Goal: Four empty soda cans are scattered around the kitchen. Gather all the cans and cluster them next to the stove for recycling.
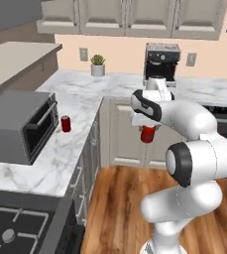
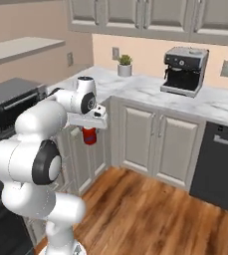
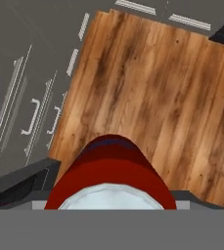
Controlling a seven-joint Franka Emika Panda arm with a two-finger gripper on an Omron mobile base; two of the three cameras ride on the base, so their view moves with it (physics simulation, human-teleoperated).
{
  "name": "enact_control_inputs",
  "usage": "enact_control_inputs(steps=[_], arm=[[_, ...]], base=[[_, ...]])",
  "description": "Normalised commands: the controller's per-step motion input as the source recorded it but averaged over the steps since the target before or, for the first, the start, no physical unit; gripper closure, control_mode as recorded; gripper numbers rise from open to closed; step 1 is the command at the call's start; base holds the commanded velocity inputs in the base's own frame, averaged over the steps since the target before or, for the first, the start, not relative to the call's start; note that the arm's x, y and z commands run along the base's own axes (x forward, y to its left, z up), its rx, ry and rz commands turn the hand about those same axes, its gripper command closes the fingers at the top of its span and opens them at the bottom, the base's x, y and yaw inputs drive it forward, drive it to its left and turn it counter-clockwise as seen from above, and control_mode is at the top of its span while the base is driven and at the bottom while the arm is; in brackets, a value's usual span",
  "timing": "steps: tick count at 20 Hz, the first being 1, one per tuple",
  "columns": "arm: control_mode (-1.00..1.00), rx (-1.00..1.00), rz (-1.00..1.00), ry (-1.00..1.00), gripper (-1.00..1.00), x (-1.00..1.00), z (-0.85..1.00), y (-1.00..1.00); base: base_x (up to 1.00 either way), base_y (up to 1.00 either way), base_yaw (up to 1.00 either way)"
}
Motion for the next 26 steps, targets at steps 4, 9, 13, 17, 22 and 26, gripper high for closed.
enact_control_inputs(steps=[4,9,13,17,22,26], arm=[[1.00,0.00,0.00,0.00,1.00,0.00,0.00,0.00],[1.00,0.00,0.00,0.00,1.00,0.00,0.00,0.00],[1.00,0.00,0.00,0.00,1.00,0.00,0.00,0.00],[1.00,0.00,0.00,0.00,1.00,0.00,0.00,0.00],[1.00,0.00,0.00,0.00,1.00,0.00,0.00,0.00],[1.00,0.00,0.00,0.00,1.00,0.00,0.00,0.00]], base=[[-0.02,-0.04,0.50],[0.00,-0.09,0.50],[0.09,-0.05,0.49],[0.17,-0.01,0.50],[0.15,-0.01,0.50],[0.15,-0.04,0.50]])
